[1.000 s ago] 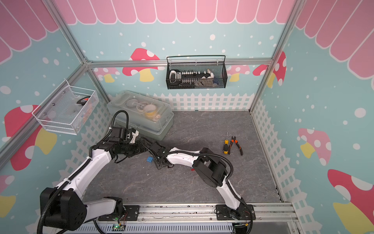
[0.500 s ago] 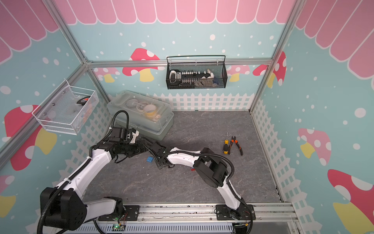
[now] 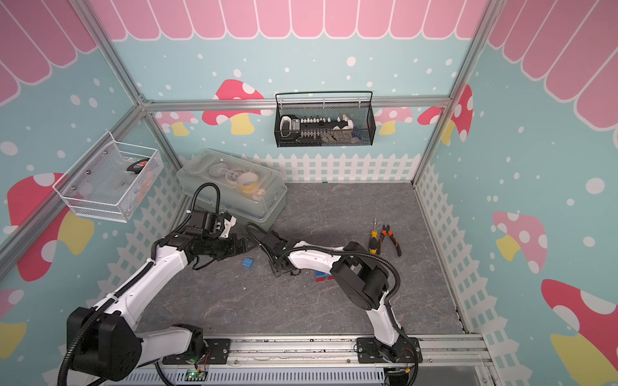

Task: Assemble a giraffe with lego
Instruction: Pick up the lego brick from the center of the board, then assemble the lego brick with the lego brick.

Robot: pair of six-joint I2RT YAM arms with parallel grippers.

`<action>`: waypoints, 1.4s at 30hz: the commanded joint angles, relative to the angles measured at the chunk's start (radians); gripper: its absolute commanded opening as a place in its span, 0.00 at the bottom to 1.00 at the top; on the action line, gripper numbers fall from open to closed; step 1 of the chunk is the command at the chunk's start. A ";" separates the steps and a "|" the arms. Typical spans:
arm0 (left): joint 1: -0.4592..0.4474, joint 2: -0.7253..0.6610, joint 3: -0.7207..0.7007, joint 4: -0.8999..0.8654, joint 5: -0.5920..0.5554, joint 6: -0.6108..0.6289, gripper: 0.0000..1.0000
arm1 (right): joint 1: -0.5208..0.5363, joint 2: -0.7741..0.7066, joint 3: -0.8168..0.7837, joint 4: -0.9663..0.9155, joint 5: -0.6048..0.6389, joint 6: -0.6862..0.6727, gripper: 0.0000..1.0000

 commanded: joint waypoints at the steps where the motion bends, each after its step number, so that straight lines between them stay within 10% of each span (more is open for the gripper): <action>1: -0.005 0.007 -0.005 0.000 0.009 0.009 0.97 | -0.002 -0.031 -0.029 -0.003 0.003 0.000 0.68; 42: -0.143 0.005 -0.001 -0.019 0.012 0.043 0.97 | -0.013 -0.286 0.031 -0.277 0.080 0.072 0.55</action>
